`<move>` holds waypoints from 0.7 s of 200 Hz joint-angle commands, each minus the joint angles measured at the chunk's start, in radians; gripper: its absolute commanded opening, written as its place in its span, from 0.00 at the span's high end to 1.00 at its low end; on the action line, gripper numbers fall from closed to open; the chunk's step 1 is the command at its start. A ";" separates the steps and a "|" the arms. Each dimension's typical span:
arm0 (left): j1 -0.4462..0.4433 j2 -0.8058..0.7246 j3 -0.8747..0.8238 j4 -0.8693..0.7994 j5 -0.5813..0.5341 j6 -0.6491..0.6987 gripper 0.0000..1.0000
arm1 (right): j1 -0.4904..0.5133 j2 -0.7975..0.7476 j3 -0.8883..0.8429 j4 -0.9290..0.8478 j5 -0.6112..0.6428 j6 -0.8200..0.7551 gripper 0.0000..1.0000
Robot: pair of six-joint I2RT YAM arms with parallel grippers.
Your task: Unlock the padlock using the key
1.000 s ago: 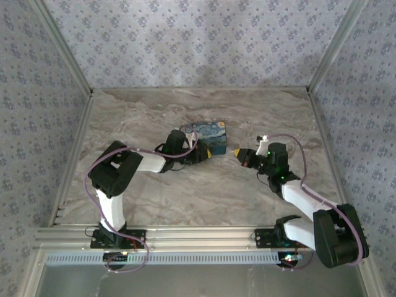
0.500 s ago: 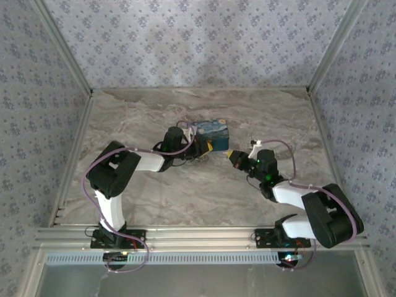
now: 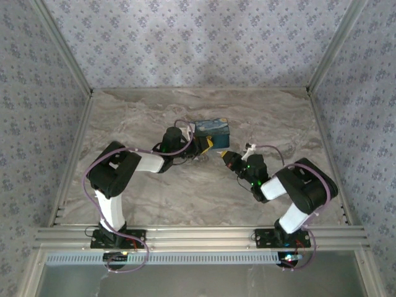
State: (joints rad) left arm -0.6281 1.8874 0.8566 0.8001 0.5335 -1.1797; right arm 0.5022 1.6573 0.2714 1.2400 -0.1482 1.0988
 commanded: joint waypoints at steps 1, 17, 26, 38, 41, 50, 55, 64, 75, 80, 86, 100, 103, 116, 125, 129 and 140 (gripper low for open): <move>0.004 0.006 -0.017 0.132 -0.034 -0.031 1.00 | 0.022 0.031 -0.008 0.164 0.056 0.061 1.00; 0.005 0.013 -0.032 0.182 -0.052 -0.051 1.00 | 0.041 0.028 -0.002 0.164 0.072 0.048 1.00; 0.004 0.015 -0.040 0.203 -0.065 -0.058 1.00 | 0.051 0.027 0.000 0.165 0.086 0.047 1.00; 0.004 0.015 -0.047 0.218 -0.081 -0.063 1.00 | 0.056 0.030 0.005 0.164 0.096 0.057 1.00; 0.005 0.015 -0.048 0.224 -0.082 -0.064 1.00 | 0.056 0.031 0.008 0.165 0.098 0.058 1.00; 0.003 0.017 -0.051 0.240 -0.089 -0.070 1.00 | 0.061 0.032 0.011 0.165 0.103 0.057 1.00; 0.003 0.018 -0.053 0.248 -0.092 -0.073 1.00 | 0.062 0.032 0.011 0.165 0.109 0.059 1.00; 0.003 0.021 -0.052 0.255 -0.094 -0.080 1.00 | 0.064 0.032 0.015 0.165 0.114 0.058 1.00; 0.000 0.025 -0.057 0.275 -0.100 -0.087 1.00 | 0.065 0.034 0.021 0.164 0.125 0.054 1.00; 0.000 0.028 -0.059 0.286 -0.107 -0.093 1.00 | 0.066 0.036 0.022 0.165 0.129 0.058 1.00; -0.001 0.031 -0.062 0.295 -0.111 -0.100 1.00 | 0.067 0.038 0.027 0.165 0.129 0.057 1.00; -0.003 0.046 -0.065 0.333 -0.116 -0.121 1.00 | 0.071 0.045 0.037 0.164 0.131 0.058 1.00; -0.002 0.049 -0.065 0.338 -0.117 -0.125 1.00 | 0.072 0.047 0.041 0.164 0.130 0.055 1.00; -0.007 0.065 -0.067 0.371 -0.124 -0.144 1.00 | 0.076 0.060 0.055 0.164 0.131 0.057 1.00; -0.009 0.074 -0.064 0.382 -0.124 -0.154 1.00 | 0.078 0.070 0.066 0.164 0.127 0.056 1.00; -0.011 0.078 -0.064 0.389 -0.124 -0.157 1.00 | 0.080 0.073 0.069 0.165 0.127 0.054 1.00; -0.014 0.085 -0.062 0.403 -0.124 -0.162 1.00 | 0.081 0.084 0.077 0.165 0.131 0.055 1.00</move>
State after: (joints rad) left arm -0.6312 1.9533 0.7879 1.0760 0.4252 -1.3056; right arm 0.5735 1.7161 0.3172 1.3697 -0.0471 1.1454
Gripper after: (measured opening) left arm 0.101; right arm 0.063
